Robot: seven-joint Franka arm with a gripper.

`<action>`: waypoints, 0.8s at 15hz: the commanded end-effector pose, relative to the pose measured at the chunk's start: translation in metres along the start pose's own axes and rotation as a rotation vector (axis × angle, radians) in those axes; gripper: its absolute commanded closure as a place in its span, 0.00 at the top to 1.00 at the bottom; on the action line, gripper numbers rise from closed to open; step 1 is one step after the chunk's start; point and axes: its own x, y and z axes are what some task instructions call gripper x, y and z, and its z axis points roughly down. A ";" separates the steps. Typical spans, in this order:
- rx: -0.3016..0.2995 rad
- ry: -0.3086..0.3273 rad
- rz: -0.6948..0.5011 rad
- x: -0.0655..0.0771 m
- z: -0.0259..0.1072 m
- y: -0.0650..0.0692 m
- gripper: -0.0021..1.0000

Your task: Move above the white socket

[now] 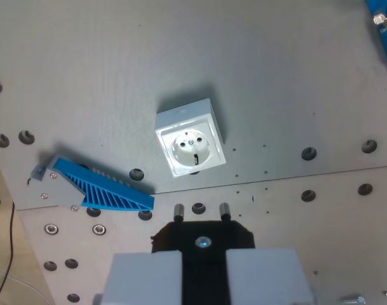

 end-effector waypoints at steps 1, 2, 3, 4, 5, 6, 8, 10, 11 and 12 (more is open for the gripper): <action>0.000 0.000 0.002 0.000 0.000 0.000 0.00; 0.000 0.000 0.002 0.000 0.000 0.000 0.00; 0.000 0.000 0.001 0.000 0.000 0.000 0.00; 0.000 0.000 0.001 0.000 0.000 0.000 0.00; 0.000 0.000 0.000 0.000 0.000 0.000 0.00; 0.000 0.000 -0.001 0.000 0.001 0.000 0.00; 0.000 0.001 -0.005 -0.001 0.001 0.000 0.00; 0.001 0.002 -0.012 -0.001 0.003 0.000 0.00; 0.001 0.004 -0.017 -0.002 0.004 0.000 0.00; 0.002 0.008 -0.022 -0.002 0.006 0.000 0.00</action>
